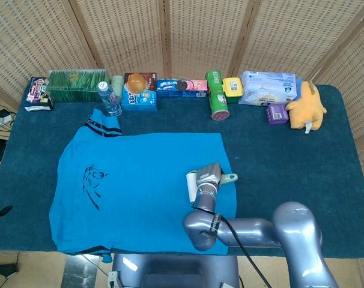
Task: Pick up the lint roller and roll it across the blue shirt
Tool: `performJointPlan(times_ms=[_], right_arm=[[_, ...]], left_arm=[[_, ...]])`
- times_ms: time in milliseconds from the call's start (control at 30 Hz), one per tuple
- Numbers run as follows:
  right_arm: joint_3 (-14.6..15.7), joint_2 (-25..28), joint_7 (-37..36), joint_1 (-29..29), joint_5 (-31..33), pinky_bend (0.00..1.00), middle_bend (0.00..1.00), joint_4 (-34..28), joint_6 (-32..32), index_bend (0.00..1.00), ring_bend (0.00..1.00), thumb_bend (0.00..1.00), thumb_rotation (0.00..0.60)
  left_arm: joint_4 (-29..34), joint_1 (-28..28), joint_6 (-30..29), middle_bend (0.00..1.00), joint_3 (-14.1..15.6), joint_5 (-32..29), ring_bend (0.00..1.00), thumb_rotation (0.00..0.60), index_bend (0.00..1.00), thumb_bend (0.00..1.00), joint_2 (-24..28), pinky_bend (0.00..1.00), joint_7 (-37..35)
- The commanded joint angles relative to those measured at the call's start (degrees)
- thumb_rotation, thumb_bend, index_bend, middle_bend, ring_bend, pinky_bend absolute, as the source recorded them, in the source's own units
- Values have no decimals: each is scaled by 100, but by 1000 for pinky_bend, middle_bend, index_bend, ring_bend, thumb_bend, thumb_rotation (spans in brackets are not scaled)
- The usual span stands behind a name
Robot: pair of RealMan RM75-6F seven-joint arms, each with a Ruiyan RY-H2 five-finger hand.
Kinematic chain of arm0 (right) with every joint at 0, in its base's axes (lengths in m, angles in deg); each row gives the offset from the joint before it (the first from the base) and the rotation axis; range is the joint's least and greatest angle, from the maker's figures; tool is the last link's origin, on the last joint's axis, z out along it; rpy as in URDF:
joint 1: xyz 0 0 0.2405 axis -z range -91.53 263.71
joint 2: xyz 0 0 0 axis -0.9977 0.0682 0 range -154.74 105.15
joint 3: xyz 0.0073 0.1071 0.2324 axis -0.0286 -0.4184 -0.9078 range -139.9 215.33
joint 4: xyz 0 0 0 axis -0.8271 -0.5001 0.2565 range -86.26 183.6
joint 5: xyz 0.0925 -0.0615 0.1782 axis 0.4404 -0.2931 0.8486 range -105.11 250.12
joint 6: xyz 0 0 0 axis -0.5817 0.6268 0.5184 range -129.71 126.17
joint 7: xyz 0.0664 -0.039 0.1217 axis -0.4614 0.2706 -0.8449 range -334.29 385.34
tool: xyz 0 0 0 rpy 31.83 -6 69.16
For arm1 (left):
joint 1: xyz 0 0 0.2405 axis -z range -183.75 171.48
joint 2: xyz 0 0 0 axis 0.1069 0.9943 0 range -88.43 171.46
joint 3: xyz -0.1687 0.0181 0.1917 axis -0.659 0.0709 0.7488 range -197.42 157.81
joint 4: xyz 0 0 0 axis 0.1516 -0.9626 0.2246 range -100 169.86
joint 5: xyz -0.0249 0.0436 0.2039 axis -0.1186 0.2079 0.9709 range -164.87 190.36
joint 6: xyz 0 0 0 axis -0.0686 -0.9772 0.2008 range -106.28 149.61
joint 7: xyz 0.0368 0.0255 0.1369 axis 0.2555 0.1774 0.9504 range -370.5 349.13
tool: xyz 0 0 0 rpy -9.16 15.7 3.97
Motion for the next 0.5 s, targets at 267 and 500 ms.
performJointPlan(times_ms=[267, 500], right_arm=[[400, 830, 127, 732, -302, 1000, 787, -432, 66, 740, 778, 1000, 600], [181, 1643, -30, 1119, -336, 1000, 787, -1200, -345, 740, 777, 1000, 600]], left_arm=[[83, 18, 12, 0, -8, -70, 0, 600, 0, 132, -36, 80, 211], [112, 20, 22, 0, -4, -97, 0, 600, 0, 131, -43, 80, 271]])
